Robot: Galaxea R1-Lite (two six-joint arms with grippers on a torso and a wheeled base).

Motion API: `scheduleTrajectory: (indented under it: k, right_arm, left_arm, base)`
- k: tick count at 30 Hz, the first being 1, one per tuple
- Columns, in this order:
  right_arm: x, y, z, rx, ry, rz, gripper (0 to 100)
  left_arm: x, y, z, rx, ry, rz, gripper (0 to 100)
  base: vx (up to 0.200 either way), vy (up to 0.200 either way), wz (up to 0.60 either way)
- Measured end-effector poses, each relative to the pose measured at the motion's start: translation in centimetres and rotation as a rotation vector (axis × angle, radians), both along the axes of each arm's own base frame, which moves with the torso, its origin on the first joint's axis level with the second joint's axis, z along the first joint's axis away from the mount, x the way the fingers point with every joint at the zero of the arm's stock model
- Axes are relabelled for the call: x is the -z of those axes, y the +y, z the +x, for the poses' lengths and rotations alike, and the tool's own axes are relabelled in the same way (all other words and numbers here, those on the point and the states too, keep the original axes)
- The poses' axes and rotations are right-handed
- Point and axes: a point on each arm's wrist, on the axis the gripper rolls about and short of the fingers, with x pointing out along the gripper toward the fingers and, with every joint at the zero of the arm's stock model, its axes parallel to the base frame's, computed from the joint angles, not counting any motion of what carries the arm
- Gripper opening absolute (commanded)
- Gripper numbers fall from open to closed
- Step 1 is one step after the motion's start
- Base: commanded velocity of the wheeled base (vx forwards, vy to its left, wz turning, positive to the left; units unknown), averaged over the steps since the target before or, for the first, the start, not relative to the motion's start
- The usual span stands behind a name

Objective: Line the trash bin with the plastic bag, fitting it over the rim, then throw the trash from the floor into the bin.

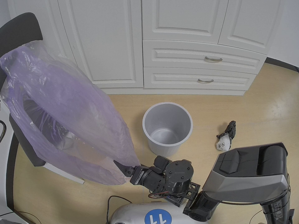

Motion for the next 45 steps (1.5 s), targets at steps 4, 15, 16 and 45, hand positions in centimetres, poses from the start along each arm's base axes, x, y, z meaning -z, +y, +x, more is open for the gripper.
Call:
scheduleTrajectory:
  k: [4,15,16,45]
  right_arm:
    - [0.0,0.0,-0.1,-0.001,0.000,-0.001,100]
    - [0.2,0.2,0.0,-0.001,-0.004,-0.005,0]
    - [0.2,0.2,0.0,-0.001,-0.003,-0.006,0]
    - [1.3,1.2,-0.6,-0.006,-0.019,-0.036,0]
  left_arm:
    - [0.0,0.0,0.0,0.001,0.000,0.000,0]
    - [0.0,0.0,0.0,0.002,0.002,0.000,0]
    - [0.0,0.0,0.0,0.002,0.001,0.000,0]
    - [0.1,-0.1,0.2,0.004,0.008,0.003,0]
  base:
    - [0.000,0.000,0.00]
    - [0.000,0.000,0.00]
    - [0.000,0.000,0.00]
    - [0.000,0.000,0.00]
